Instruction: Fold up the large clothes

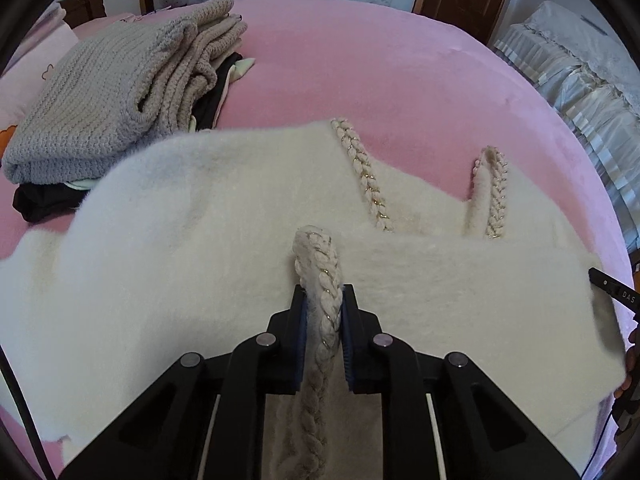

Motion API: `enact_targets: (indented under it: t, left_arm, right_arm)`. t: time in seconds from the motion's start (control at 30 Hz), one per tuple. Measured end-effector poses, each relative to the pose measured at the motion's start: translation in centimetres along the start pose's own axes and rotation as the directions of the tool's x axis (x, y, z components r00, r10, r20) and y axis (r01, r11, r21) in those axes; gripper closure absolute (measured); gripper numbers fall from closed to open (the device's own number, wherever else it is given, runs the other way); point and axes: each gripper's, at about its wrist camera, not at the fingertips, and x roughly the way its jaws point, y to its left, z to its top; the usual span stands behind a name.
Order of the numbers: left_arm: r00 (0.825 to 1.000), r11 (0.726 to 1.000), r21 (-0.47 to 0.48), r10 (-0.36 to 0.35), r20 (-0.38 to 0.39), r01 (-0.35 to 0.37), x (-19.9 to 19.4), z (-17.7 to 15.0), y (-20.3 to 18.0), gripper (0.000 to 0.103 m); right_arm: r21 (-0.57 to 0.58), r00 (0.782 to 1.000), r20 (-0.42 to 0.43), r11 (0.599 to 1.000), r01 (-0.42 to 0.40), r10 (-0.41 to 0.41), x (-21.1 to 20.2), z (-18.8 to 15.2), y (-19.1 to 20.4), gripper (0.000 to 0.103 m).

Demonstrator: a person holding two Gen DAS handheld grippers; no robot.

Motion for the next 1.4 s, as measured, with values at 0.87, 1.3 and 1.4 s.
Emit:
enact_targets:
  t: [0.87, 1.3, 1.4]
  left_arm:
    - [1.000, 0.998, -0.061, -0.012, -0.017, 0.011, -4.3, -8.3, -2.8, 0.077]
    - [1.000, 1.000, -0.006, -0.004, 0.016, 0.004, -6.9, -9.4, -4.1, 0.075]
    - [0.999, 1.000, -0.005, -0.017, 0.034, 0.017, -9.2, -10.1, -4.4, 0.059]
  right_arm:
    - [-0.084, 0.994, 0.110, 0.996, 0.036, -0.026, -7.7, -13.2, 5.1, 0.082]
    - [0.077, 0.998, 0.044, 0.996, -0.046, 0.043, -10.0, -14.1, 3.1, 0.098]
    - [0.044, 0.996, 0.074, 0.997, -0.060, 0.056, -12.7, -15.0, 4.2, 0.088]
